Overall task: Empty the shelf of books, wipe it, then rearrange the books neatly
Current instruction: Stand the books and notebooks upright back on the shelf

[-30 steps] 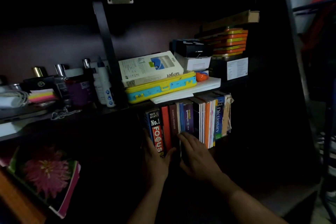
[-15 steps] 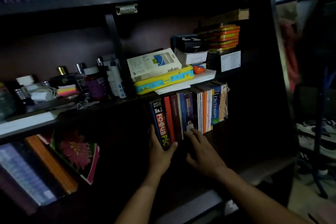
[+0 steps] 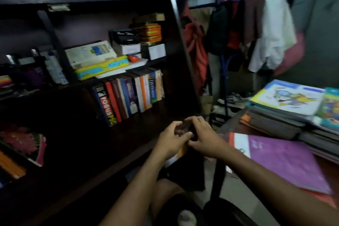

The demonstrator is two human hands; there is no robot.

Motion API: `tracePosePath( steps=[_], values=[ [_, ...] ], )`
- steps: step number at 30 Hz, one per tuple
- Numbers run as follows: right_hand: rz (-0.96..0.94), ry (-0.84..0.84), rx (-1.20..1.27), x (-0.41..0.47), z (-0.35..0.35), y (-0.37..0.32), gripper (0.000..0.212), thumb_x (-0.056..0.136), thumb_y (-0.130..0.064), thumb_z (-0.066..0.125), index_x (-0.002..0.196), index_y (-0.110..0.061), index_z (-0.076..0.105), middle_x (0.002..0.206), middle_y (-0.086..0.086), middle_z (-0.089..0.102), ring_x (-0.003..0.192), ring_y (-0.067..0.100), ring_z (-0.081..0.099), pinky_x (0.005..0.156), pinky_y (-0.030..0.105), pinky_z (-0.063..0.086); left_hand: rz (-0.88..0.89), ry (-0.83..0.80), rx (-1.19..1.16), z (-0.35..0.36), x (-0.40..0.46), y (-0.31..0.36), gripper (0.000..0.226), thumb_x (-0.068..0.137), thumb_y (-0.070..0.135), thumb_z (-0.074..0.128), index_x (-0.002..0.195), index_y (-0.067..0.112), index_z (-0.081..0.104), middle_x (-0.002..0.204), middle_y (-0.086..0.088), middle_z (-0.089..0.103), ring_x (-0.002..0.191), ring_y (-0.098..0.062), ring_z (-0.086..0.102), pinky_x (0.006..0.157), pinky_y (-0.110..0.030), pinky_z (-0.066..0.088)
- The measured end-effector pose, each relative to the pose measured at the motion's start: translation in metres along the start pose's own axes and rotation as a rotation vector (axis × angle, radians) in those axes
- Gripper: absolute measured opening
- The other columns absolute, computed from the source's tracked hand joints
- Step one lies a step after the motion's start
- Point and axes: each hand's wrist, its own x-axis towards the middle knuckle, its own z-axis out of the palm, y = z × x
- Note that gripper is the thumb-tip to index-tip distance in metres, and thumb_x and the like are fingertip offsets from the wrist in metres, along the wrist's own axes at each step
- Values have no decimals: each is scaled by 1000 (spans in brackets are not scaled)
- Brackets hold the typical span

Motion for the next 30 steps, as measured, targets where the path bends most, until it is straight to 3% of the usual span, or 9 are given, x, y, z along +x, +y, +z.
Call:
tracePosePath(
  steps=[4,7,9,11,14,16,18,23,30],
  values=[
    [122,-46,-175,-53,-59,44,75,78,-57,57,140,-15,44,133,8,46,127,32,47,107,35,35,7,-137,50,61,-8,21,57,88,57,66,135,27,57,121,4,67,110,-13,63,101,-37,51],
    [282,-80,-357,-92,-90,92,69,85,-48,71,139,-17,42,136,10,43,126,35,46,104,37,37,-37,-222,65,106,-16,30,69,79,66,66,135,27,54,123,1,66,106,-16,64,95,-32,52],
    [398,-84,-418,-119,-105,118,71,81,-57,70,138,-25,42,135,6,42,126,31,48,104,39,41,-87,-275,39,128,-22,35,69,80,66,67,136,29,49,125,2,63,105,-18,63,88,-33,53],
    [534,-79,-507,-145,-113,135,84,74,-77,62,142,-34,36,142,3,39,133,28,44,106,44,42,-134,-276,-19,142,-25,36,62,84,61,69,132,34,40,122,5,61,102,-17,63,84,-33,54],
    [671,-26,-466,-173,-107,143,116,58,-103,29,149,-32,29,158,10,27,148,30,25,114,51,35,-222,-265,-168,156,-26,35,83,82,64,69,146,33,28,131,4,59,111,-21,63,87,-39,57],
    [668,22,-440,-175,-95,142,129,51,-106,13,150,-26,29,163,17,18,153,32,10,119,52,27,-250,-271,-220,160,-29,39,68,88,60,66,140,28,36,126,5,63,106,-18,64,71,-32,55],
    [666,63,-457,-172,-83,138,113,62,-95,17,150,-25,29,164,20,13,154,34,5,119,52,26,-256,-250,-234,163,-31,40,55,90,59,65,130,26,44,119,5,65,100,-16,65,63,-29,52],
    [570,66,-445,-167,-77,132,108,61,-90,15,146,-27,35,160,17,24,152,30,13,120,52,23,-435,-296,-505,161,-35,38,50,86,58,71,113,16,69,100,-6,76,80,-21,74,58,-34,60],
    [484,45,-383,-157,-60,114,100,63,-91,25,141,-30,38,157,12,29,150,26,20,117,50,29,-455,-218,-733,142,-51,22,19,94,27,71,109,16,64,110,-10,74,77,-19,74,55,-34,62]
  ],
)
